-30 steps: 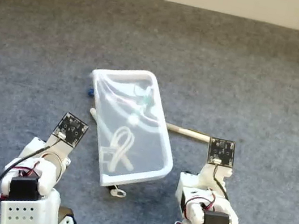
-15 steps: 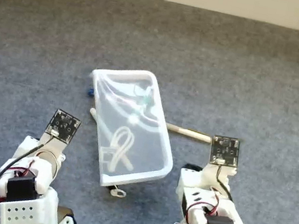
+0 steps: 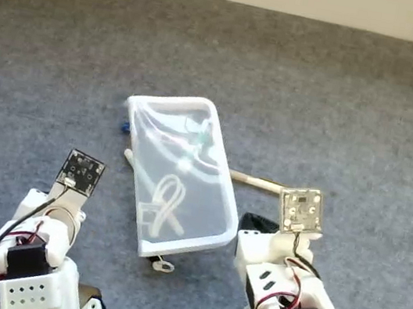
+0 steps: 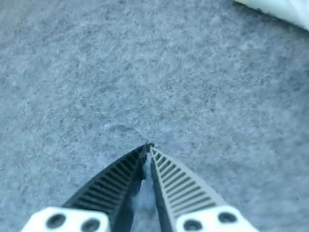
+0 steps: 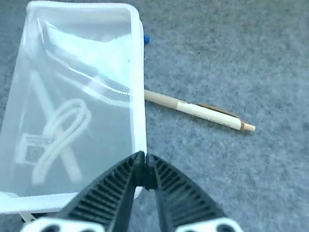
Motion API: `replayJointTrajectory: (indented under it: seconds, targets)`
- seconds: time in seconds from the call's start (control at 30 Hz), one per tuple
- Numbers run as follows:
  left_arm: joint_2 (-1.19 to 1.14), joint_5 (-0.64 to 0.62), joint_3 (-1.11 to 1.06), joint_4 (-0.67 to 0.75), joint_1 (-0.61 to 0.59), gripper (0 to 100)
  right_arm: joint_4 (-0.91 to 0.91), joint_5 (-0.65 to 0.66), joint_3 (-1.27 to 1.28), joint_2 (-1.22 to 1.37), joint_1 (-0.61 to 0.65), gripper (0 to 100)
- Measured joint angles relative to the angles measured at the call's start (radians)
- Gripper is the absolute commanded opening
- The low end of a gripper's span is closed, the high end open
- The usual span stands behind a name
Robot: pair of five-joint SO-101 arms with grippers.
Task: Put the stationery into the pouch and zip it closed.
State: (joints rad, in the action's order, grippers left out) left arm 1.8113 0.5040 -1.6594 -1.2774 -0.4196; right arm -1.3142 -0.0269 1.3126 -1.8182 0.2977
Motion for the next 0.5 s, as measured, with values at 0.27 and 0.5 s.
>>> replayJointTrajectory:
  seconds: [0.27, 0.5]
  targets:
    - [0.0, 0.0, 0.0, 0.0, -0.009, 1, 0.0, 0.0, -0.249, 0.381, 0.005, 0.4]
    - [0.0, 0.0, 0.0, 0.0, -0.009, 1, 0.0, 0.0, -0.362, 0.707, 0.13, 0.4]
